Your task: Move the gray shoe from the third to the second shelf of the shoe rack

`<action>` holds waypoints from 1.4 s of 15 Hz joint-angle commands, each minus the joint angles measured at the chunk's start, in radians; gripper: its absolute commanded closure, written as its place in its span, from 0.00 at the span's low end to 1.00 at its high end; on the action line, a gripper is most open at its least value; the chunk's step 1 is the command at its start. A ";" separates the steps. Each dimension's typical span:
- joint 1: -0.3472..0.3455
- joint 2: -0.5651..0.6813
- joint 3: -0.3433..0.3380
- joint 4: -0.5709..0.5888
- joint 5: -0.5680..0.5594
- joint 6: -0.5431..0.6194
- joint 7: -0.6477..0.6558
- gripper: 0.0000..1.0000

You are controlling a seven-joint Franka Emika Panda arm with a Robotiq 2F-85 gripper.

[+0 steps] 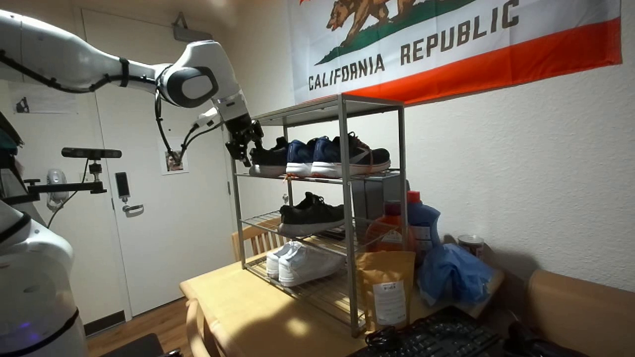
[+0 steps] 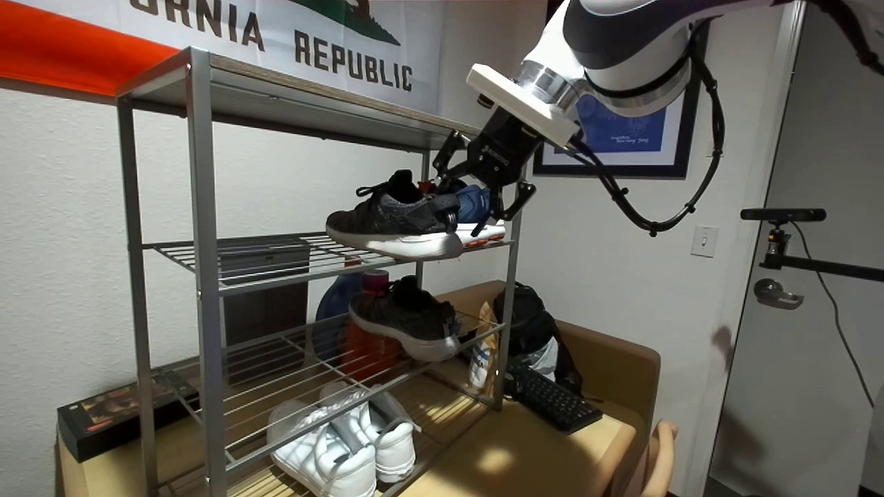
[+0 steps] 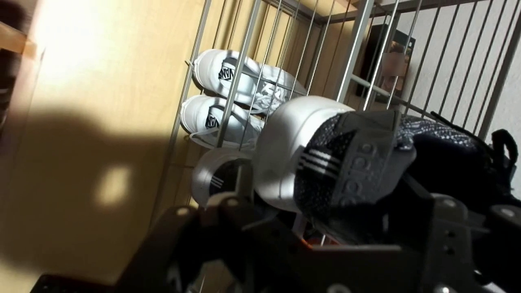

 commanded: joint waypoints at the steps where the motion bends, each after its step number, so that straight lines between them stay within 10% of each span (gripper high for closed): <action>1: 0.002 0.027 -0.011 0.056 -0.025 -0.057 0.035 0.49; 8: 0.004 0.017 -0.039 0.080 -0.015 -0.114 0.023 0.97; 21: -0.052 -0.136 -0.145 0.008 -0.025 -0.273 -0.021 0.94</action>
